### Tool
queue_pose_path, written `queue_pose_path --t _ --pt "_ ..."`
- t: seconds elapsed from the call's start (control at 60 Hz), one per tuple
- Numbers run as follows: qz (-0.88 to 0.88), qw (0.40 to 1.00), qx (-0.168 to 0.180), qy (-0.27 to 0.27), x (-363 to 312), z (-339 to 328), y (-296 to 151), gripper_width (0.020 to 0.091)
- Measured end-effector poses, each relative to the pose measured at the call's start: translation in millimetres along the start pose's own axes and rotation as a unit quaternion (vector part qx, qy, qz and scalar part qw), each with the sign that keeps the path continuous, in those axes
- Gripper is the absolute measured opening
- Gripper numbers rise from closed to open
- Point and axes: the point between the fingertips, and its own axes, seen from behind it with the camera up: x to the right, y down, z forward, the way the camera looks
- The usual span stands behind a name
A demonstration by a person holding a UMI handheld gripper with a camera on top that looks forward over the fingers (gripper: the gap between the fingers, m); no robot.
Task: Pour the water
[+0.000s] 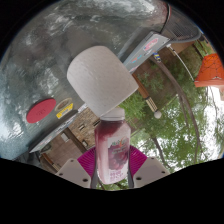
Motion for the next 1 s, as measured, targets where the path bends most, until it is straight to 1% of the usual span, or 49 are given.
queue_pose_path --t 0.15,0.267,0.3,0.317,0.367,0.383,0.4,0.417,0.467,0.517,0.567,0.6,0.617,0.633,0.683,0.717,0.75,0.767,0.833,0.917,1.0 --pt "-0.018 1.000 0.009 0.009 5 2 -2 0.0427" --pt "0.008 1.000 0.011 0.014 7 1 3 0.0427" --pt "0.035 0.999 0.003 0.023 10 -5 12 0.0427" --pt "0.054 0.998 -0.001 0.027 18 5 15 0.0427" --pt "0.139 0.989 -0.020 0.040 23 -1 33 0.0426" --pt "0.191 0.979 -0.045 0.054 15 -5 33 0.0425" --pt "0.234 0.969 -0.051 0.055 14 -8 39 0.0425" --pt "0.263 0.963 -0.037 0.045 22 0 51 0.0426" --pt "0.414 0.907 -0.055 0.044 13 -4 69 0.0427" --pt "0.556 0.827 -0.069 0.042 -1 -8 83 0.0428" --pt "0.686 0.722 -0.082 0.029 -25 -11 88 0.0426" --pt "0.766 0.636 -0.087 0.011 -43 -13 82 0.0427" --pt "0.802 0.591 -0.083 0.001 -50 -12 76 0.0426" --pt "0.840 0.537 -0.080 -0.006 -63 -14 56 0.0425" --pt "0.914 0.401 -0.053 -0.041 -75 -11 28 0.0429" --pt "0.943 0.326 -0.041 -0.059 -83 -6 13 0.0429" --pt "0.957 0.278 -0.036 -0.076 -92 -6 -1 0.0428" --pt "0.959 0.267 -0.037 -0.088 -97 -3 6 0.0428" --pt "0.960 0.262 -0.041 -0.092 -116 -1 -8 0.0429" --pt "0.950 0.290 -0.044 -0.108 -133 3 -23 0.0428" --pt "0.945 0.302 -0.036 -0.120 -134 7 -36 0.0428"
